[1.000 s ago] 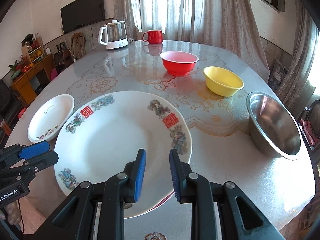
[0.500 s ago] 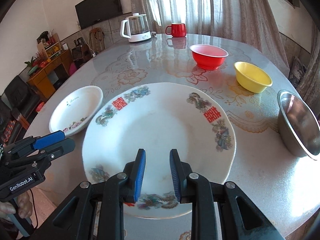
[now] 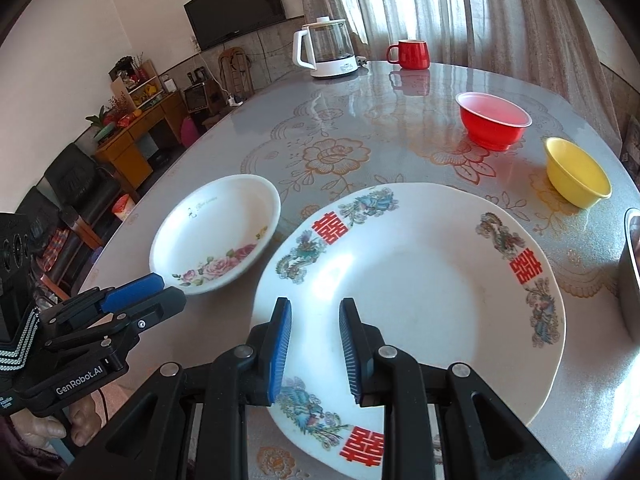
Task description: Organize plates and bowls
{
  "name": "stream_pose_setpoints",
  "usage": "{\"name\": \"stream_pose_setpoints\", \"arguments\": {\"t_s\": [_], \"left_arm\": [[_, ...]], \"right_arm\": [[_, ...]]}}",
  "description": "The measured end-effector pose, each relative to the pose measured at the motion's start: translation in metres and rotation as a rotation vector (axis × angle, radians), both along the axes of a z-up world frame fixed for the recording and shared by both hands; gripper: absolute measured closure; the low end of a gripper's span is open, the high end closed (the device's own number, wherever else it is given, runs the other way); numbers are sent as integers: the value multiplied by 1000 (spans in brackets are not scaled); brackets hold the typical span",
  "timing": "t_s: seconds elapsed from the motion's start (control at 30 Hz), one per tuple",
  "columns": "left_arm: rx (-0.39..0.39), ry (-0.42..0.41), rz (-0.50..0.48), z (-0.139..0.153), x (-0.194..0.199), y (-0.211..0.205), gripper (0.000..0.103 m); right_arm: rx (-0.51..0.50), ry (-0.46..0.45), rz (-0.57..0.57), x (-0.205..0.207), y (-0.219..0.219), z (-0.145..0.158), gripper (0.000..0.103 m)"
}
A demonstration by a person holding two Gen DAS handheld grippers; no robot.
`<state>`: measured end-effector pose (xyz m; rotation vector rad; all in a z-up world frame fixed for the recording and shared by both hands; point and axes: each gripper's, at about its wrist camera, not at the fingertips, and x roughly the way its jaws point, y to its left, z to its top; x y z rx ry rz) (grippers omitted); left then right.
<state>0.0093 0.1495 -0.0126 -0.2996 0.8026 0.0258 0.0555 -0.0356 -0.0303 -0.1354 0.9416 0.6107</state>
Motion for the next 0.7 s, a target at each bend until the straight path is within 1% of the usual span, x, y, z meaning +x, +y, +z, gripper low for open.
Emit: {"name": "stream_pose_setpoints", "arguments": {"t_s": [0.1,0.2,0.37,0.47,0.53,0.6,0.7], "left_arm": [[-32,-3,43,0,-2,15,63],[-47,-8,83,2,-3,29,63],[-49,-2,134,0,-5,45,63],[-37,10,156,-3,-5,50,63],[-43,26,166,-6,-4,55,63],[-43,41,180,-9,-2,58,63],[-37,55,186,-12,-2,60,63]], "right_arm": [[29,30,55,-2,7,-1,79],[34,33,99,-4,15,1,79],[24,40,98,3,24,-2,79],[0,9,88,8,29,2,79],[0,1,86,13,31,6,83],[-12,-2,79,20,34,8,85],[-12,17,104,25,41,7,85]]}}
